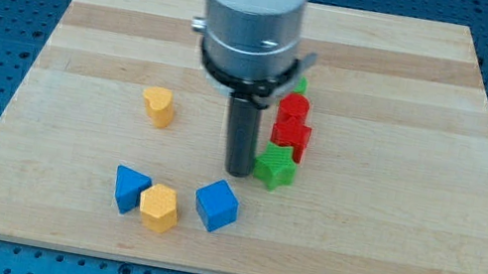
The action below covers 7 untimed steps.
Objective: Keep arm in between green star and yellow heart
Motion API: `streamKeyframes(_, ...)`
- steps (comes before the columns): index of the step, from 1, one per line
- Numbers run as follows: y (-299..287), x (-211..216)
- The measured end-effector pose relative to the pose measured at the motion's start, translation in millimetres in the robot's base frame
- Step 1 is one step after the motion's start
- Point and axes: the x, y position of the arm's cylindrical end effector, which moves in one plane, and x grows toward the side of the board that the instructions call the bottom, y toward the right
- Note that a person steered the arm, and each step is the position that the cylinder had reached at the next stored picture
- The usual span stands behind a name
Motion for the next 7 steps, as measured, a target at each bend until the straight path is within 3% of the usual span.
streamKeyframes(2,-0.2,0.0)
streamKeyframes(5,-125.9,-55.6)
streamKeyframes(7,-170.4,-64.2)
